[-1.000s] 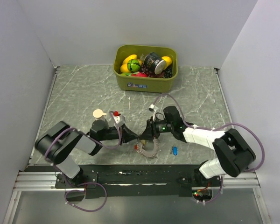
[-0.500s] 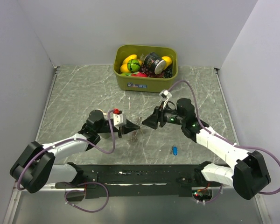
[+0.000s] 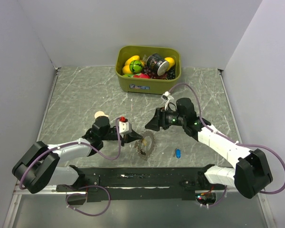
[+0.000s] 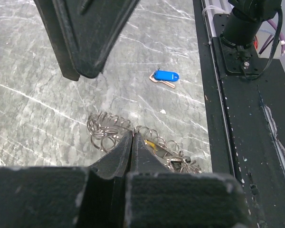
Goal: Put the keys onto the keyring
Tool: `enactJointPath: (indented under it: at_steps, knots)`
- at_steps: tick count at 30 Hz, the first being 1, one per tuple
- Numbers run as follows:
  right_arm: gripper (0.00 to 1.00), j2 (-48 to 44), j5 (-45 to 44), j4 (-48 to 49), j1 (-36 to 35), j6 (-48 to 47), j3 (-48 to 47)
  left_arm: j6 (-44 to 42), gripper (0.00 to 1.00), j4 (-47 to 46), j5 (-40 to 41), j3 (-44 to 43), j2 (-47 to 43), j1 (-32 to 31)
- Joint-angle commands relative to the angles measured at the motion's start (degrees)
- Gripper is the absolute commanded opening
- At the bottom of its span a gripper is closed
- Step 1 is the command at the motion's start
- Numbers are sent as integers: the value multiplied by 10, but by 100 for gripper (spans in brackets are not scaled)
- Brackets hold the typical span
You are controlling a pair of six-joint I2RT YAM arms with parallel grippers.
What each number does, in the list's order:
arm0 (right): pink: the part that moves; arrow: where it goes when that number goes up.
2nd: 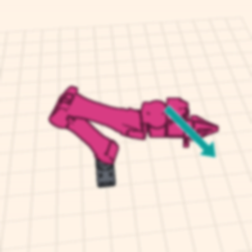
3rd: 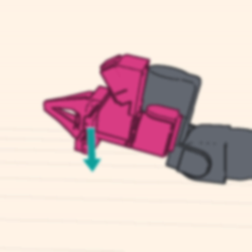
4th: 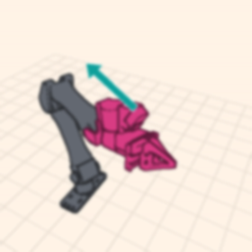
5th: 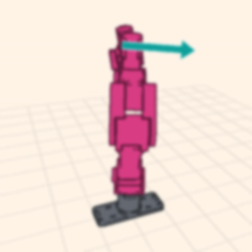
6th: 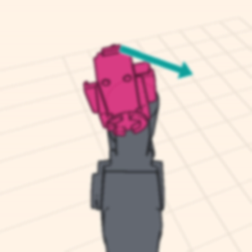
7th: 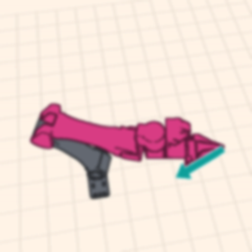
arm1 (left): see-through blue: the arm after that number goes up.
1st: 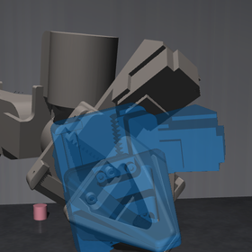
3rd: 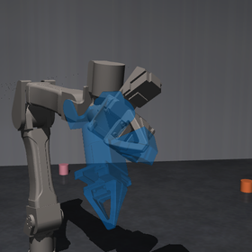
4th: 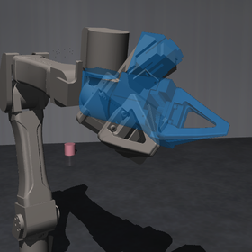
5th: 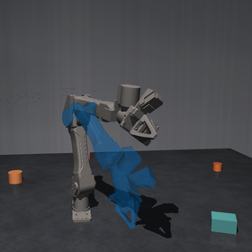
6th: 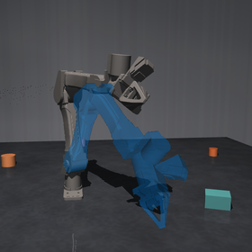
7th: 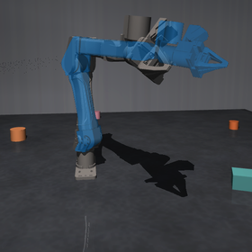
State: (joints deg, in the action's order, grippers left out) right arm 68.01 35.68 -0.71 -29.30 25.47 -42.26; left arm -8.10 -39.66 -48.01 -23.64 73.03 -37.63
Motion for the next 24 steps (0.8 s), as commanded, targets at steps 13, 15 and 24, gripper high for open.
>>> enactJointPath:
  at_steps: [13,15,24]
  knots:
    - [66,25,25,-23,4,-6,-48,-96,1,176,34,-62,-89,-8]
    - [66,26,26,-25,4,-7,-48,-103,1,189,36,-67,-92,-8]
    - [66,8,86,44,3,-34,17,-83,1,129,29,-60,-23,-9]
